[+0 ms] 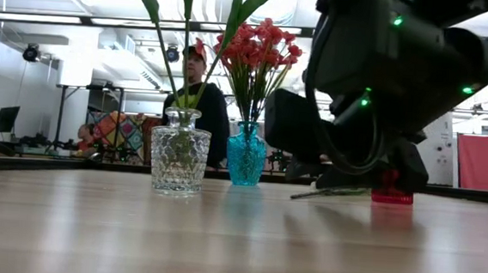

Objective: Sort flowers into vase by color
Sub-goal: Put the white flowers into the red vase

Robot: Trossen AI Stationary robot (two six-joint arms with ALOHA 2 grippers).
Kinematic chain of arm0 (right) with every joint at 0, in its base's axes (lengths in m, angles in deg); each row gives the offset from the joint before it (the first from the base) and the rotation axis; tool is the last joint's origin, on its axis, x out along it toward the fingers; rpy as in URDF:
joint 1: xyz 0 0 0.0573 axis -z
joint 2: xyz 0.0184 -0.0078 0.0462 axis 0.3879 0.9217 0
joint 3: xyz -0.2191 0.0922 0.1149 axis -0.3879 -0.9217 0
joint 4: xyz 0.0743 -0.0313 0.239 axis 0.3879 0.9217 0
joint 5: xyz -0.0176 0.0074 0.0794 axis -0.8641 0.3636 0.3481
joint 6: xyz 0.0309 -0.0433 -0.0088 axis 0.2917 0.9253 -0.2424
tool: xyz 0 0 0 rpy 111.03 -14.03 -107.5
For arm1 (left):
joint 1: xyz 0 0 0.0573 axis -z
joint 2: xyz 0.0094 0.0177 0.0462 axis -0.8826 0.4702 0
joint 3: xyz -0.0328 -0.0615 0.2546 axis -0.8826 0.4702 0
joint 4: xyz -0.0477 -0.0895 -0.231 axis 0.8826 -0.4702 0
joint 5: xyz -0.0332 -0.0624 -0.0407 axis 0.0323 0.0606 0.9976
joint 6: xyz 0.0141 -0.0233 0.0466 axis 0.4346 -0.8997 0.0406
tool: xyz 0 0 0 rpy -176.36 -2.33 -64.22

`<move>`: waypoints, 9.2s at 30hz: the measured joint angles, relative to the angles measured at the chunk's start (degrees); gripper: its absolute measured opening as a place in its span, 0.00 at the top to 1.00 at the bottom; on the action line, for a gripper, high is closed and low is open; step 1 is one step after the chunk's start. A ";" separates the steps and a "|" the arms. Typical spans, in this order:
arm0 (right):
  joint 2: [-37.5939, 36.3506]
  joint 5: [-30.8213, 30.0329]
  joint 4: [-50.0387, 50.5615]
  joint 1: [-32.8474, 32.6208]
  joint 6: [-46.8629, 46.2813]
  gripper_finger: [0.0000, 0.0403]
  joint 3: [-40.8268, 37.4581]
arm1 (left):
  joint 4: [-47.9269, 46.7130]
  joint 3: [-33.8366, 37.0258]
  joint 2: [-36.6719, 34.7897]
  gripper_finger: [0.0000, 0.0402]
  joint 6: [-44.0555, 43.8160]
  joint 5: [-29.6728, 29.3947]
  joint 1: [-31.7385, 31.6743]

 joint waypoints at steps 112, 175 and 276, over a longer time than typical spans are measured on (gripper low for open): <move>2.36 9.51 25.06 2.99 -7.57 0.50 17.88 | -23.98 1.13 -8.64 0.86 -26.82 -10.20 1.95; 7.41 16.68 20.35 8.00 -8.42 0.97 13.79 | -25.64 1.76 -8.64 0.86 -26.08 -11.10 1.95; -3.58 23.57 12.48 -0.26 8.84 0.94 13.99 | -25.69 1.78 -8.67 0.86 -26.12 -11.47 1.95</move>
